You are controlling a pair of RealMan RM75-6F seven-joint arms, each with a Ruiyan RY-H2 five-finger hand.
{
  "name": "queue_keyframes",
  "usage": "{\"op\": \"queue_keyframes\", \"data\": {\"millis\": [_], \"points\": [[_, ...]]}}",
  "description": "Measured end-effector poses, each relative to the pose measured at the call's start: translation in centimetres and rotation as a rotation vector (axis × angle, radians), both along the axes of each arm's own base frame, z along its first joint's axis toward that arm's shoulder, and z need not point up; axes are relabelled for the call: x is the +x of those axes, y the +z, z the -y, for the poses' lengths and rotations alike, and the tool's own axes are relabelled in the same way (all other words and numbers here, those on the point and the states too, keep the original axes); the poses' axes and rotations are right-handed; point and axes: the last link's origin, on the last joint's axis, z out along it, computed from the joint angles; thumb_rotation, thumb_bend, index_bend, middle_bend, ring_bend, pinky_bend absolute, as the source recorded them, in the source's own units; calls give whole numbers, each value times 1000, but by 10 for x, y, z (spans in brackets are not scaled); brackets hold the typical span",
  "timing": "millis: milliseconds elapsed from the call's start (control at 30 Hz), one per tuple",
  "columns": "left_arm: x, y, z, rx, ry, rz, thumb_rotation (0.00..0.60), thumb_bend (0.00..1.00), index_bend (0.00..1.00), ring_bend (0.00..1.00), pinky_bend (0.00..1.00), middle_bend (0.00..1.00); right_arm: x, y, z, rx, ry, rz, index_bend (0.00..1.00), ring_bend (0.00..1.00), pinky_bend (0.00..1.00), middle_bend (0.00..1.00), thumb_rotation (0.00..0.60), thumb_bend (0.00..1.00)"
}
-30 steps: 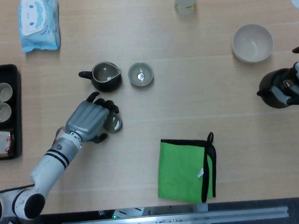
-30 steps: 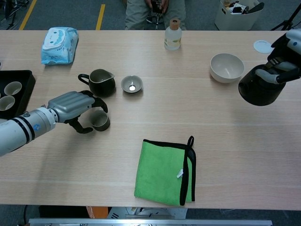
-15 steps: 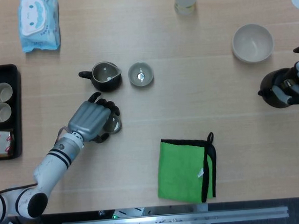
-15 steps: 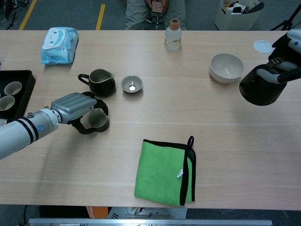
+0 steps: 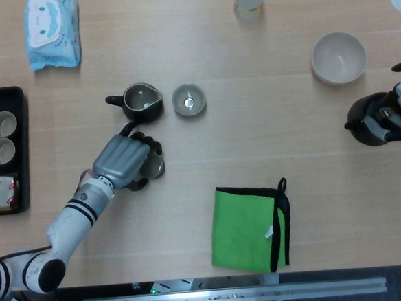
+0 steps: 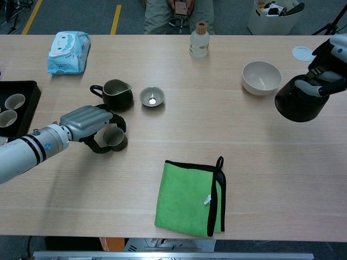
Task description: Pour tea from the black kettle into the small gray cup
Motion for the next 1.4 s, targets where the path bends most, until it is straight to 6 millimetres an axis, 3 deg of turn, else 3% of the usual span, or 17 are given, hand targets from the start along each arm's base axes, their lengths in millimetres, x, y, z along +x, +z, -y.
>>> {"op": "queue_keyframes", "data": {"millis": [600,1400], "points": [[30,-1,0,-8,-52,20,600,279,364,229,87,302,9,6,2,-4,23,30,1000,952,215,971,460,355],[84,-37,-3,-73,-96,46,600,279,363,229,87,295,15,13,2,-7,31,46,1000,952,215,970,460,354]]}}
